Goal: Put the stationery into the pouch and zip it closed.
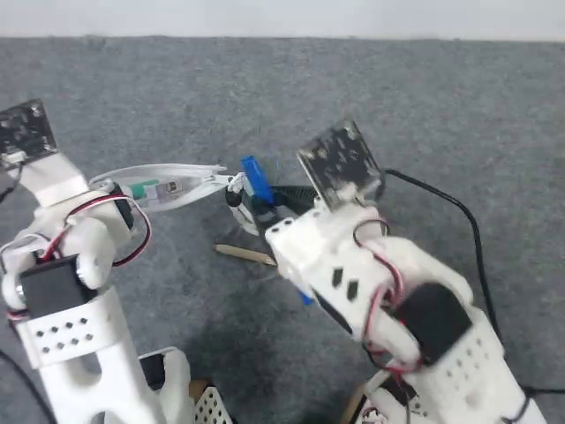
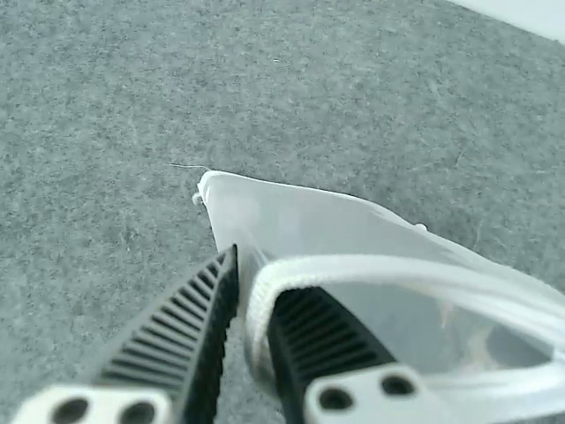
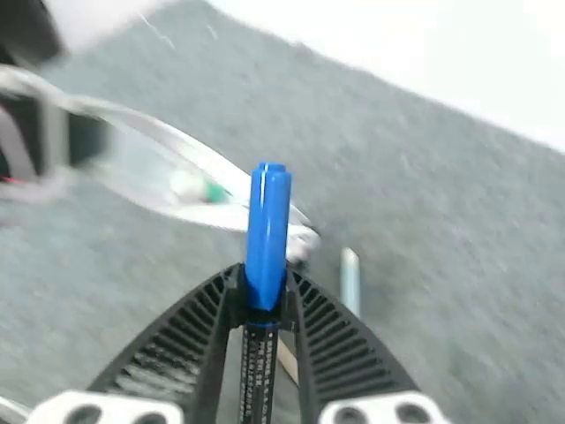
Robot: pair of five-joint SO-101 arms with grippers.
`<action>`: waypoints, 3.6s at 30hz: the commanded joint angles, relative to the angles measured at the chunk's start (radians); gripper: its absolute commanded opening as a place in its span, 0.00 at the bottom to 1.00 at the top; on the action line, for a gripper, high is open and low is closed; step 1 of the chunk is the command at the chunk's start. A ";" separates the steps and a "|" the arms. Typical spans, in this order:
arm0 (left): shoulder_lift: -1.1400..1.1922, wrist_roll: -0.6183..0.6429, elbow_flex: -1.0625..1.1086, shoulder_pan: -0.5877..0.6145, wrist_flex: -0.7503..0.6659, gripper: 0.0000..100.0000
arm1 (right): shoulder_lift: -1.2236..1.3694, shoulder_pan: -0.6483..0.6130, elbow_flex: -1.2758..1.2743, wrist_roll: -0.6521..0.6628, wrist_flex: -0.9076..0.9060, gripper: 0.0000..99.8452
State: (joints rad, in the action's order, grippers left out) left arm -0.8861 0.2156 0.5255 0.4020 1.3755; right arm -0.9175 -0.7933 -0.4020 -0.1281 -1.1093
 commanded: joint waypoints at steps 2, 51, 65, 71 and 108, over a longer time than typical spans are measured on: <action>0.008 0.014 -0.051 -0.005 -0.002 0.01 | -0.076 -0.074 0.012 -0.051 0.079 0.01; 0.002 0.012 -0.038 0.002 -0.003 0.01 | 0.097 -0.130 -0.511 -0.044 1.615 0.01; 0.002 0.011 -0.038 0.002 -0.003 0.01 | 0.374 -0.088 -0.542 0.037 1.834 0.01; 0.002 0.011 -0.038 0.003 -0.003 0.01 | 0.390 -0.136 -0.605 0.215 1.842 0.01; 0.002 0.011 -0.036 0.038 -0.008 0.01 | 0.288 -0.162 -0.658 0.331 1.489 0.14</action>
State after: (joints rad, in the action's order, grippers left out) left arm -0.8861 0.2156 0.5255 0.4143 1.3755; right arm -0.5263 -0.9774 -1.0863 0.1926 0.5033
